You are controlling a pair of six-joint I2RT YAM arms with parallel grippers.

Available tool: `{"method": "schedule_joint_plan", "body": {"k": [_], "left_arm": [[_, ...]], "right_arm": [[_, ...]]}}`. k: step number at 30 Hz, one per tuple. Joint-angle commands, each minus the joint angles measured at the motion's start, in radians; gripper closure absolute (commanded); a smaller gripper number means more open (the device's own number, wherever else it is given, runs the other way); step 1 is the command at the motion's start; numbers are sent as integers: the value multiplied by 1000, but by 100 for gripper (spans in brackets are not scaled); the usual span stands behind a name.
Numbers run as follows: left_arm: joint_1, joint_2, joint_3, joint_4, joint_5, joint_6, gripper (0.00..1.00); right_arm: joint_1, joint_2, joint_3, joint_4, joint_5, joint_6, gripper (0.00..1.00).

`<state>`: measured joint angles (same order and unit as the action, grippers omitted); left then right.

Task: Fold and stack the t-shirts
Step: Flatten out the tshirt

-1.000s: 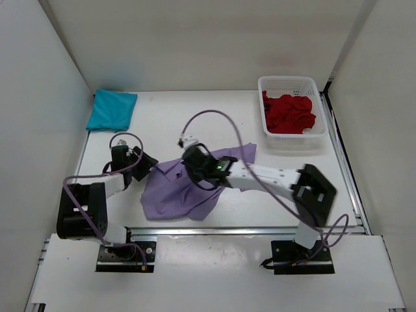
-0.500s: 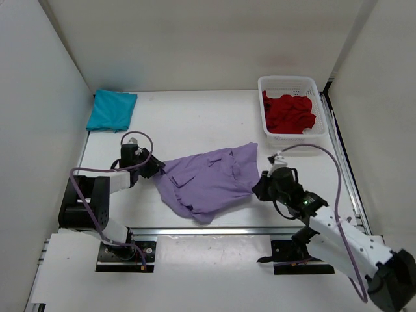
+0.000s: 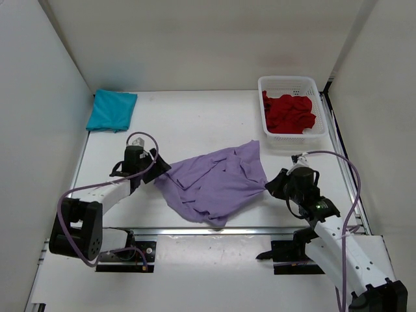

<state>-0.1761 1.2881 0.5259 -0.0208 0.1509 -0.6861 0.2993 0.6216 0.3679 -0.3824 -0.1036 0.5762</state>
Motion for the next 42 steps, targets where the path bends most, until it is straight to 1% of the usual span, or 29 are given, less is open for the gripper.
{"method": "schedule_joint_plan", "body": {"k": [1,3,4,5,6,7,8,9,11,12,15,16,17,18,20,23,26,28,29,31,33,34,35,36,38,39,40,41,42], "left_arm": [[-42,-50,-59,-103,-45,59,23],[-63,-65,-92,-105,-85,60,21],[-72,-50,-105,-76,-73,60,24],[-69,-21,-110,-61,-42,56,37],[-72,18,-107,-29,-28,48,55],[-71,30,-101,-13,-21,28,63],[-71,71,-77,2,-8,23,76],[-59,89,-52,39,2,-2,86],[-34,114,-8,76,3,-59,94],[-22,131,52,81,6,-67,100],[7,193,205,64,-11,-92,100],[42,226,253,58,5,-108,100],[58,244,284,55,47,-134,100],[96,266,330,53,96,-153,100],[147,272,400,47,128,-170,100],[176,241,537,-67,122,-121,100],[262,180,576,-91,189,-141,100],[328,116,548,-82,226,-158,100],[340,100,536,-88,233,-159,100],[377,89,522,-114,245,-135,100],[398,109,520,-139,237,-96,100],[391,122,519,-168,202,-83,99],[392,141,523,-194,185,-55,97],[388,160,519,-199,174,-37,96],[389,218,520,-224,174,-17,85],[391,258,539,-246,183,2,77],[395,289,548,-254,194,16,64],[401,300,548,-255,191,16,48],[406,297,539,-261,202,22,44]], "right_arm": [[3,36,14,103,-44,22,100],[65,72,34,131,-4,16,100],[95,107,49,141,17,22,100],[103,156,64,164,18,10,100],[118,209,81,186,18,2,100],[123,230,92,218,15,4,100],[124,287,114,253,-2,-7,100],[120,337,146,272,-10,-18,100],[100,419,224,357,-40,-41,100],[89,485,262,370,-60,-51,100],[58,652,472,407,-102,-110,100],[55,726,590,386,-129,-133,100],[44,754,709,349,-130,-156,100],[47,809,765,291,-128,-168,100],[61,861,1005,214,-102,-241,100],[81,885,1195,105,-71,-309,100],[81,813,1260,54,-110,-329,100],[101,681,1202,74,-73,-337,100],[107,646,1125,77,-73,-331,99],[100,491,960,108,-102,-279,100],[97,382,680,129,-104,-219,100],[90,313,602,152,-111,-198,100],[86,258,450,190,-142,-162,100],[66,235,319,197,-149,-126,99],[12,184,176,188,-152,-78,100],[-14,147,104,198,-159,-47,100],[-31,110,53,203,-180,-35,100],[-40,68,19,197,-182,-29,96],[-42,50,3,183,-179,-15,88]]}}
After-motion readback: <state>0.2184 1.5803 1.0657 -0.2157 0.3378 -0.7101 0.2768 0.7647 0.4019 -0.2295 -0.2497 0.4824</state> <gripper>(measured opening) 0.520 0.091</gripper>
